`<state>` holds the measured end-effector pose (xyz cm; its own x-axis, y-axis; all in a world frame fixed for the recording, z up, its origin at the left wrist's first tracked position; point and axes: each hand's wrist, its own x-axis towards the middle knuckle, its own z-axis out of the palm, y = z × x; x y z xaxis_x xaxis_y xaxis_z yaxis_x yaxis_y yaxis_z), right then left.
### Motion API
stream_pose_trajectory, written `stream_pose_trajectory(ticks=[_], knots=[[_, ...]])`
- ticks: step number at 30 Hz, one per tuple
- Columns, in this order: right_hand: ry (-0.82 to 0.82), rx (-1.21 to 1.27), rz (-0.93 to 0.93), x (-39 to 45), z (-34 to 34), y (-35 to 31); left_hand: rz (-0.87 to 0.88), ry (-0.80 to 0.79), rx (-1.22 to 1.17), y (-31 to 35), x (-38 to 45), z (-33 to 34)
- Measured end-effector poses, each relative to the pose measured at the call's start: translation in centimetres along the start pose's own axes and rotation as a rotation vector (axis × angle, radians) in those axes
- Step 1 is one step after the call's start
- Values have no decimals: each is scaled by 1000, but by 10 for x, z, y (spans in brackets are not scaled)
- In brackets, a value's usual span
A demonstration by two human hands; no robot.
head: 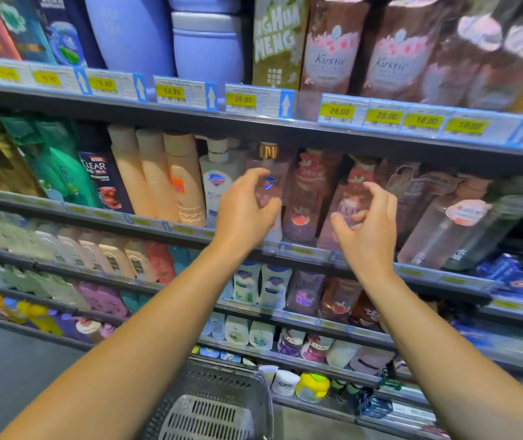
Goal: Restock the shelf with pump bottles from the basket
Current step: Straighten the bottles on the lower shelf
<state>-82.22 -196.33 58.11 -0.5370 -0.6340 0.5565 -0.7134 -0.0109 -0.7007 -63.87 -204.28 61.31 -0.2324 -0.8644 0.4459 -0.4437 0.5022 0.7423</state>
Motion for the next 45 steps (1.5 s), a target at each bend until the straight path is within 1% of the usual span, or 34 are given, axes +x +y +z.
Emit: stream_pose_trajectory(ticks=[4, 6, 9, 11, 14, 19, 21, 26, 33, 38, 45], knots=[[26, -59, 12, 4, -14, 12, 80, -87, 44, 26, -1, 36], [20, -85, 11, 6, -19, 16, 83, -115, 30, 39, 2, 49], [-8, -112, 14, 12, -23, 20, 27, -110, 48, 52, 12, 65], [-22, -133, 18, 17, -24, 22, -39, -88, 60, 56, 20, 73], [-55, -160, 16, 23, -22, 23, -121, -104, 94, 57, 26, 82], [-126, -217, 15, 27, -20, 24, -205, -111, 77, 52, 29, 90], [-137, -235, 27, 29, -21, 23, -223, -114, 105, 52, 30, 92], [-158, -265, 58, 33, -23, 20, -218, -97, 169, 54, 31, 97], [-188, -287, 90, 41, -24, 11, -218, -34, 174, 56, 37, 103], [-185, -311, 99, 44, -26, 6, -211, -44, 179, 54, 40, 104], [-192, -296, 100, 42, -28, 3, -265, -70, 144, 42, 43, 103]])
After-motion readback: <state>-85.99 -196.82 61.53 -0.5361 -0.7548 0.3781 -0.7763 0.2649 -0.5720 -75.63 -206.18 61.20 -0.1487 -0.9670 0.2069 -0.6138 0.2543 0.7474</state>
